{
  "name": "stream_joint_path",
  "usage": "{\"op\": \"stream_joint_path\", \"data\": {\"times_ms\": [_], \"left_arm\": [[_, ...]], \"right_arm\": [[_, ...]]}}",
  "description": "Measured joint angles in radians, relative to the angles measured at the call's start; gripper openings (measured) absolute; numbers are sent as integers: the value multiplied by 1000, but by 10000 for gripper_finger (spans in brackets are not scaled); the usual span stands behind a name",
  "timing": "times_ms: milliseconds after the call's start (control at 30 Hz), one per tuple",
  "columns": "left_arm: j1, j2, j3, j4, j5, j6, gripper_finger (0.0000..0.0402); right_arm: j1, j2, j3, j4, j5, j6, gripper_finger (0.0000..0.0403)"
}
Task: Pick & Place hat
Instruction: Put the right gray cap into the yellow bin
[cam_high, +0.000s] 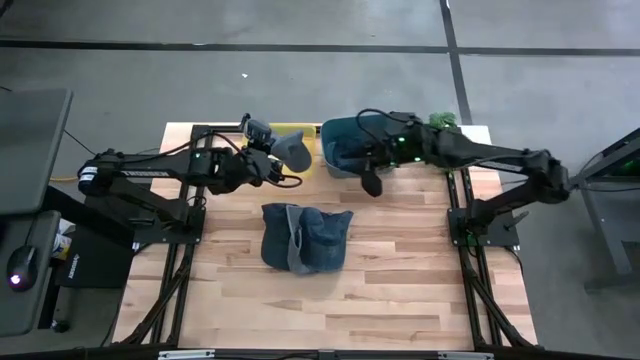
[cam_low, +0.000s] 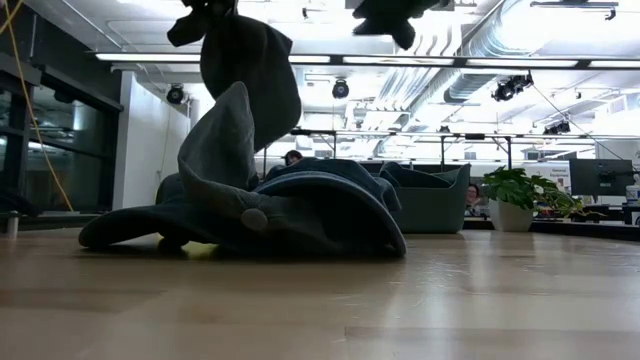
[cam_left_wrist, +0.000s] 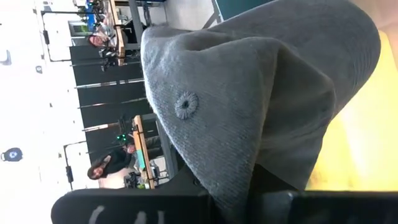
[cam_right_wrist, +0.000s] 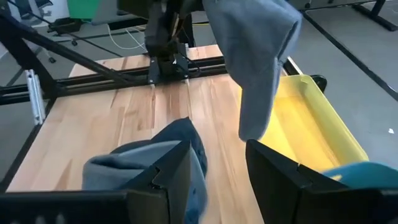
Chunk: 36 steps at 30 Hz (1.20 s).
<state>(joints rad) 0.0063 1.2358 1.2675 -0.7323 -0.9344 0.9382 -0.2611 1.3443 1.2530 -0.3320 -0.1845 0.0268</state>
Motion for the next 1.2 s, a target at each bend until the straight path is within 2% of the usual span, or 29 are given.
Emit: {"op": "stream_joint_path", "data": {"times_ms": [133,333,500,667,867,1200], "left_arm": [[0,0,0,4,-3,0,0],[0,0,0,32,-3,0,0],[0,0,0,32,-3,0,0],[0,0,0,34,-3,0,0],[0,0,-1,35,3,-1,0],[0,0,-1,36,7,-1,0]], "right_arm": [[-7,77,0,73,-16,19,169],[-24,184,0,209,-27,52,227],[-45,243,0,311,11,52,260],[-76,271,0,355,-16,53,266],[-107,313,0,403,-109,80,266],[-120,362,0,475,-170,81,266]]}}
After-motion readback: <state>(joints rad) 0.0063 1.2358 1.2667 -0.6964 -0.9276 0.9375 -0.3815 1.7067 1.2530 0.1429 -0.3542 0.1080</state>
